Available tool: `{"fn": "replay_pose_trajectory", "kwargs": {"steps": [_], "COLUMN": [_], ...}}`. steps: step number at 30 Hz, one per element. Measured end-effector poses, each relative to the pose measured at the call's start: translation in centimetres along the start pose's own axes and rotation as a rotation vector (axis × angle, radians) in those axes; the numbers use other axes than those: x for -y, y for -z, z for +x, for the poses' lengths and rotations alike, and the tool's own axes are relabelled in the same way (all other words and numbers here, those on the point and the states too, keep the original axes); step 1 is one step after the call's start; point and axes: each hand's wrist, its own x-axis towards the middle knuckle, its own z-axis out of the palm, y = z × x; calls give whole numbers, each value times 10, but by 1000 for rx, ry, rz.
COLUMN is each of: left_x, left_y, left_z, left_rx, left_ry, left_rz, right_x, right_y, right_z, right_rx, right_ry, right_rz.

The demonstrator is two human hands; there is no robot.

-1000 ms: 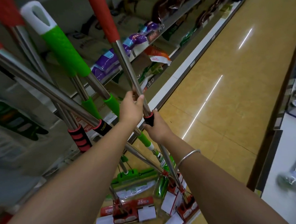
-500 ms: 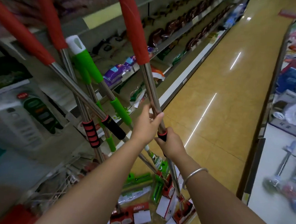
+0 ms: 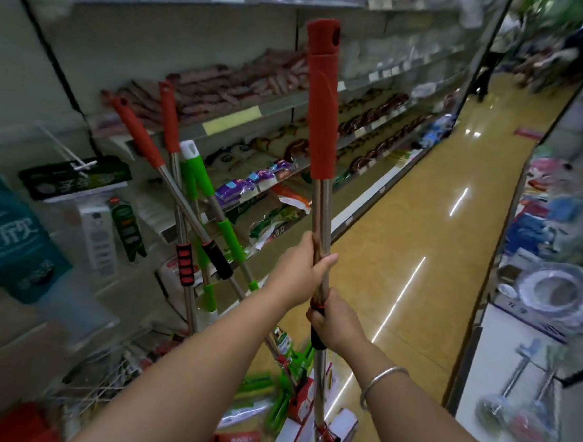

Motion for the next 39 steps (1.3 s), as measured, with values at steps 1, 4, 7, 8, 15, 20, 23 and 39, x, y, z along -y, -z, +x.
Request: {"fn": "replay_pose_trajectory", "kwargs": {"steps": [1,4,7,8,15,20,23,39], "left_x": [-11,-39,-58,-61,-64,-48,-27,74], "left_y": [11,52,97,112,219,278,315,506], "left_z": [-7,-29,-55,-64,-144,-210,-254,-521], "left_rx": [-14,-80,-176,-217,-459,-587,-653,-1053], "left_ry": [-6,-48,-114,-126,-108,-102,-40,315], "left_rz": [21,91,125,132,161,216,252,456], "right_x": [10,43,83,97,205,267,306,519], "right_y": [8,26,36,37,19,-23,-57,-258], "right_z": [-9,-34,-57,-63,-117,-162,-192,-380], "right_rx": [-3,-12,33,63,308,423,474,867], "right_ry": [28,162,275,311,495,596,636,1017], "right_rz": [-4,-13,36,68,205,258,239,188]}}
